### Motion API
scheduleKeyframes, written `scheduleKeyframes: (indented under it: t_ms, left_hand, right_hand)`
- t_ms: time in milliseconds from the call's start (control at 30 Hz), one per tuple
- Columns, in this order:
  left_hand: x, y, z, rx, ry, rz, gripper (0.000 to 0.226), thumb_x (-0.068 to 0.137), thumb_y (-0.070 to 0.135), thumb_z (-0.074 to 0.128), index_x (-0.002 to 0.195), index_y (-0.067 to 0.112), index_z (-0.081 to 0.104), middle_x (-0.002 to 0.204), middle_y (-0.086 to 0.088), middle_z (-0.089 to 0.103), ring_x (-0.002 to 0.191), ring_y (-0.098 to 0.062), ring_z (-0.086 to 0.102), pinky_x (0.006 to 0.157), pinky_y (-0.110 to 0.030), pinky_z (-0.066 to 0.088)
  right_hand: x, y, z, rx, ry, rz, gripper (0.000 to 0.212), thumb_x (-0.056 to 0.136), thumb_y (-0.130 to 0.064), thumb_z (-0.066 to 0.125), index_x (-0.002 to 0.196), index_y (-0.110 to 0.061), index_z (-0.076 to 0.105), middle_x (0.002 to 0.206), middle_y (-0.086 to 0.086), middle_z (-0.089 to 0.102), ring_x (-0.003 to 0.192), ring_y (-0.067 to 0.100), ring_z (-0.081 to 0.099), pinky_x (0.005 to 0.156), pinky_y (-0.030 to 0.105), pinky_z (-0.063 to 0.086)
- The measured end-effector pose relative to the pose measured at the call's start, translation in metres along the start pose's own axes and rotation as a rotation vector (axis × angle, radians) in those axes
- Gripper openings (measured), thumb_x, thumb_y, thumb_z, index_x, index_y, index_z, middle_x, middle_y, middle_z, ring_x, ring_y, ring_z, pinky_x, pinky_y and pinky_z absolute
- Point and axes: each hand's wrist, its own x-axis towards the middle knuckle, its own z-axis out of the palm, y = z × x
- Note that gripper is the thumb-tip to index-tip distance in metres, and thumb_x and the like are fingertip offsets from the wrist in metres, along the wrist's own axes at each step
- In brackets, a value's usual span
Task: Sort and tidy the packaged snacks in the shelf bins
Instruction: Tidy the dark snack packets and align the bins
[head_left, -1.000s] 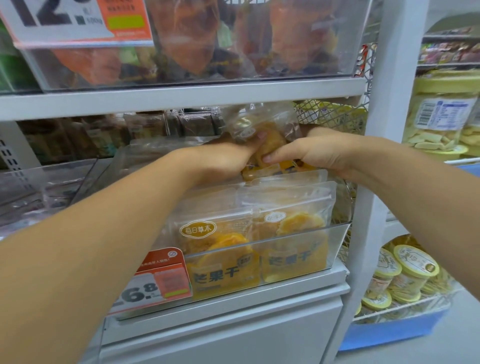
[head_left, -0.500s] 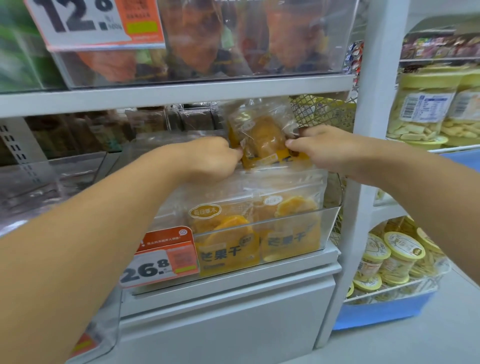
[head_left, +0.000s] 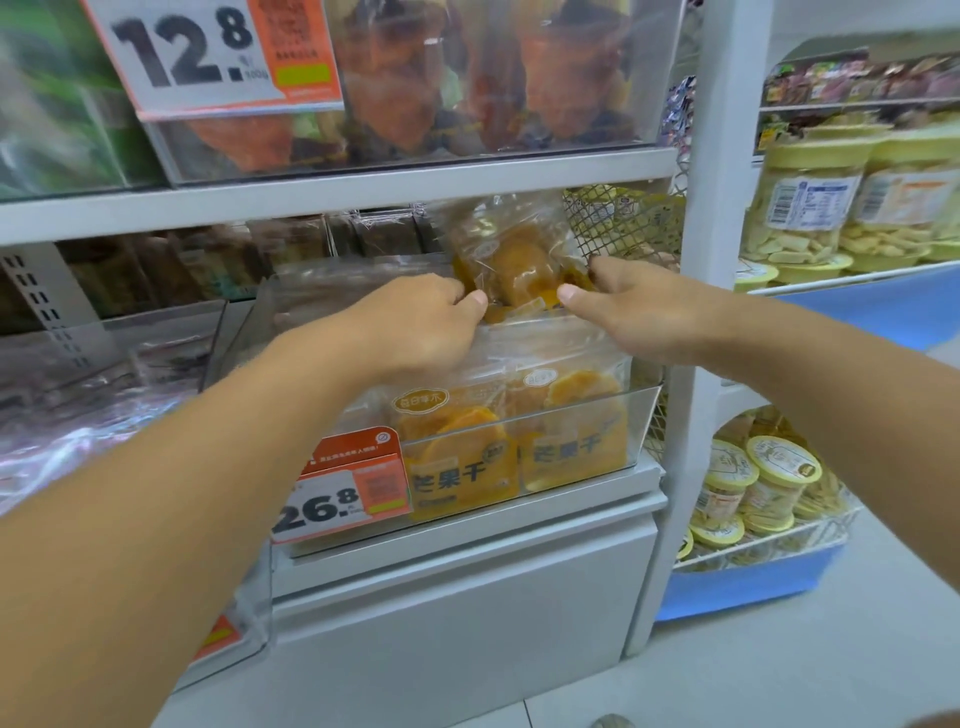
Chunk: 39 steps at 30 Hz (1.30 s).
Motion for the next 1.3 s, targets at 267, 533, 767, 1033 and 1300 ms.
scheduleKeyframes:
  t_ms: [267, 533, 767, 1033, 1300]
  left_hand:
    - [-0.064, -0.022, -0.014, -0.006, 0.323, 0.217, 0.033, 0.097, 0.048, 0.045, 0.101, 0.03, 0.071, 0.094, 0.013, 0.071, 0.091, -0.014, 0.064, 0.08, -0.039, 0.052]
    - [-0.196, -0.115, -0.061, 0.084, 0.341, 0.002, 0.029, 0.083, 0.037, 0.051, 0.099, 0.028, 0.074, 0.096, 0.012, 0.073, 0.09, -0.012, 0.065, 0.078, -0.03, 0.047]
    - [-0.287, -0.215, -0.066, 0.176, 0.499, -0.359, 0.061, 0.084, 0.06, 0.052, 0.124, 0.014, 0.065, 0.125, -0.006, 0.064, 0.119, -0.027, 0.057, 0.103, -0.036, 0.039]
    - [-0.327, -0.253, -0.066, 0.369, -0.045, -0.405, 0.131, 0.053, 0.108, 0.026, 0.158, 0.036, -0.007, 0.165, 0.015, -0.006, 0.153, -0.012, 0.0, 0.121, -0.032, 0.004]
    - [-0.31, -0.264, -0.073, 0.402, -0.194, -0.366, 0.13, 0.05, 0.102, 0.034, 0.149, 0.044, -0.029, 0.164, 0.01, -0.023, 0.153, -0.013, -0.007, 0.122, -0.033, 0.008]
  right_hand:
    - [-0.064, -0.068, 0.03, -0.086, 0.376, -0.447, 0.035, 0.096, -0.047, 0.049, 0.089, -0.025, 0.076, 0.082, -0.005, 0.073, 0.08, 0.017, 0.067, 0.074, 0.038, 0.055]
    - [-0.086, -0.194, 0.116, -0.145, -0.011, -0.703, 0.02, 0.092, -0.034, 0.054, 0.083, -0.024, 0.069, 0.079, -0.001, 0.068, 0.078, 0.026, 0.064, 0.067, 0.038, 0.054]
    - [-0.071, -0.254, 0.184, -0.207, -0.183, -0.815, 0.039, 0.096, -0.04, 0.055, 0.13, -0.02, 0.051, 0.137, 0.003, 0.055, 0.128, 0.026, 0.048, 0.1, 0.046, 0.046]
    - [-0.053, -0.261, 0.209, -0.534, -0.517, -0.698, 0.099, 0.068, -0.09, 0.006, 0.156, -0.045, -0.002, 0.167, -0.014, -0.005, 0.154, 0.015, -0.007, 0.12, 0.06, -0.006]
    - [-0.001, -0.289, 0.217, -0.321, -0.46, -0.585, 0.117, 0.061, -0.101, 0.01, 0.158, -0.036, 0.019, 0.167, -0.003, 0.011, 0.154, 0.021, 0.007, 0.123, 0.05, 0.014]
